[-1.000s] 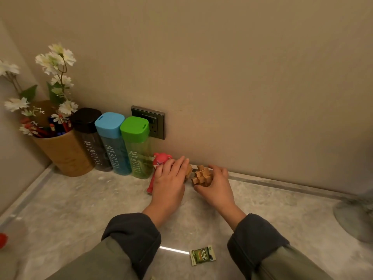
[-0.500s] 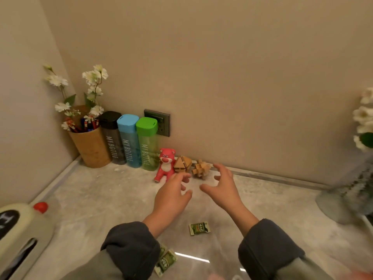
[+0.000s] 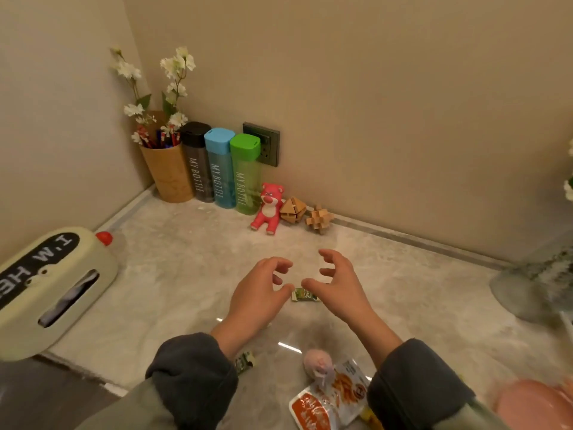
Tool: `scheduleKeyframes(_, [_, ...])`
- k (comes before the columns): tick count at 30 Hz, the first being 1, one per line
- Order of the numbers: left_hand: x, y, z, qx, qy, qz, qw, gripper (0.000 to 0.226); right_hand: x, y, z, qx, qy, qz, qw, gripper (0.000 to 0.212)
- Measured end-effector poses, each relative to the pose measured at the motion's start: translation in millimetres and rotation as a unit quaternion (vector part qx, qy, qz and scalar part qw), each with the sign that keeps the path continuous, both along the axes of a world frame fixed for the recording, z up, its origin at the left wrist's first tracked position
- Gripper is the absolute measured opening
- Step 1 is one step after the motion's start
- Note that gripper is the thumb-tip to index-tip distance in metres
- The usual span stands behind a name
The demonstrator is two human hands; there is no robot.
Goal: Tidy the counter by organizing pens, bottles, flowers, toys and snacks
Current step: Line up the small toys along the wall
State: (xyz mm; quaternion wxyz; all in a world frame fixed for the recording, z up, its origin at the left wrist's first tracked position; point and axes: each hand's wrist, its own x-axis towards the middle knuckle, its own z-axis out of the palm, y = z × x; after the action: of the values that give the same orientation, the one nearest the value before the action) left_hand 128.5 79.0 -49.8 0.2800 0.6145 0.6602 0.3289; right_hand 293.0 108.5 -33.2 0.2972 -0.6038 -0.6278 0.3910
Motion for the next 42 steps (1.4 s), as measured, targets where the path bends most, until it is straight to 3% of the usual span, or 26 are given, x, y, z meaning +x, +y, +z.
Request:
scheduleKeyframes(12, [-33, -84, -10, -0.031, -0.011, 0.124, 0.992, 0.04, -33, -40, -9, -0.025, 0.005, 0.127, 0.992, 0.064])
scheduleKeyframes(17, [-37, -99, -7, -0.051, -0.024, 0.079, 0.995, 0.038, -35, -52, -3, -0.013, -0.007, 0.147, 0.989, 0.049])
scheduleKeyframes(21, [-21, -98, -5, -0.074, -0.023, -0.024, 0.997, 0.043, -16, -61, -2, -0.005, -0.028, 0.112, 0.993, 0.037])
scheduleKeyframes(29, [22, -88, -14, -0.093, -0.006, -0.203, 0.975, 0.064, 34, -92, -7, 0.016, -0.005, -0.061, 0.998, 0.023])
scheduleKeyframes(33, [39, -88, -21, -0.081, 0.013, -0.218, 0.973, 0.068, 53, -116, -15, 0.024, 0.019, -0.128, 0.991, 0.022])
scheduleKeyframes(37, [48, -92, -28, -0.037, 0.05, -0.203, 0.977, 0.052, 68, -135, -20, 0.03, 0.038, -0.177, 0.983, 0.023])
scheduleKeyframes(42, [60, -89, -20, -0.023, 0.01, -0.207, 0.978, 0.048, 88, -149, -20, 0.052, 0.051, -0.222, 0.972, 0.028])
